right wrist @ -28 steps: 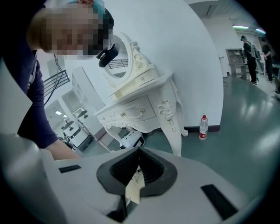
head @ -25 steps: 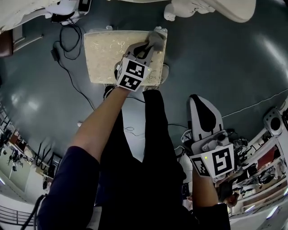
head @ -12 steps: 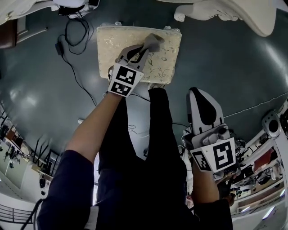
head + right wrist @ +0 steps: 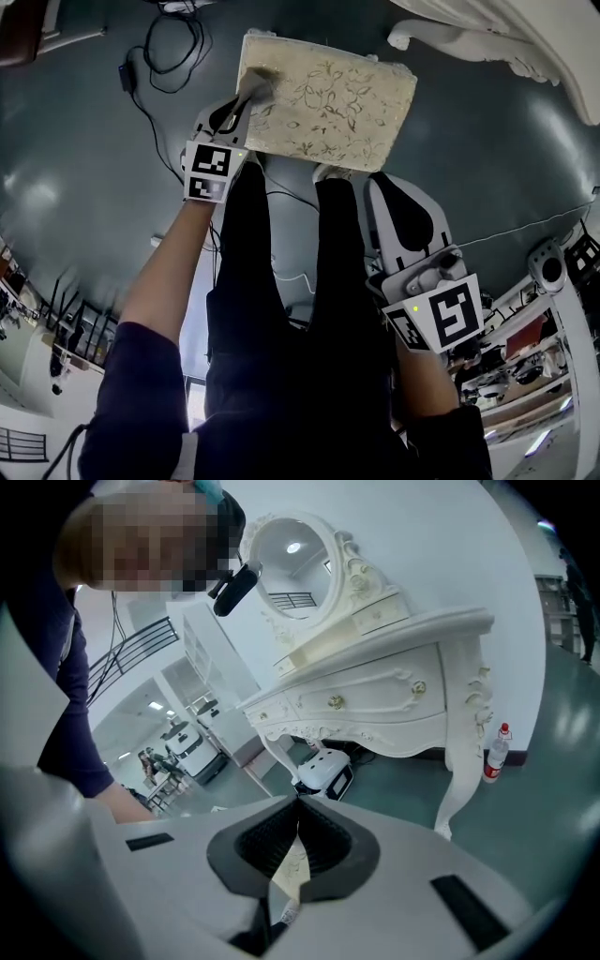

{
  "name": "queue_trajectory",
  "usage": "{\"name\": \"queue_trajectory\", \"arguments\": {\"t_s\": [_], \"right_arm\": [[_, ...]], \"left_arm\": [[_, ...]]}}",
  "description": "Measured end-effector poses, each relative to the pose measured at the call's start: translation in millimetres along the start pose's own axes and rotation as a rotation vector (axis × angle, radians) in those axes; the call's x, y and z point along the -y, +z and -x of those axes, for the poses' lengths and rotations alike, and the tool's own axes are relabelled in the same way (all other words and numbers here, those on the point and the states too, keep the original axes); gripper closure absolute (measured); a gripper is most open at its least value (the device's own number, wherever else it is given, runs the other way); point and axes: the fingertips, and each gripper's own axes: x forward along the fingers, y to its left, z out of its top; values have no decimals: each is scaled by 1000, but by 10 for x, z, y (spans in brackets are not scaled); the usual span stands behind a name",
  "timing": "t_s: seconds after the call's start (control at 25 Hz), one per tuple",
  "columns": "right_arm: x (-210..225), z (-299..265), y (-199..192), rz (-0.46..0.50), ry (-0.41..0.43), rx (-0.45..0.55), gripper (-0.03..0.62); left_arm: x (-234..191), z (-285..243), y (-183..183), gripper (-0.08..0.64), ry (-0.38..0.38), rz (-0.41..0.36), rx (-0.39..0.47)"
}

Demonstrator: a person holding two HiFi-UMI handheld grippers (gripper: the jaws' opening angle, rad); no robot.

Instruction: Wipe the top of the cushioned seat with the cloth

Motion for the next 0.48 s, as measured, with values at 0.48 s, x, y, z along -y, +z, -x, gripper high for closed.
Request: {"name": "queue_trajectory", "arguments": {"t_s": [0.48], "right_arm": [[74,156,-85,-21,-3,-13,566]], "left_arm": [[584,-325,-69,532,-71,-37,-39]]}}
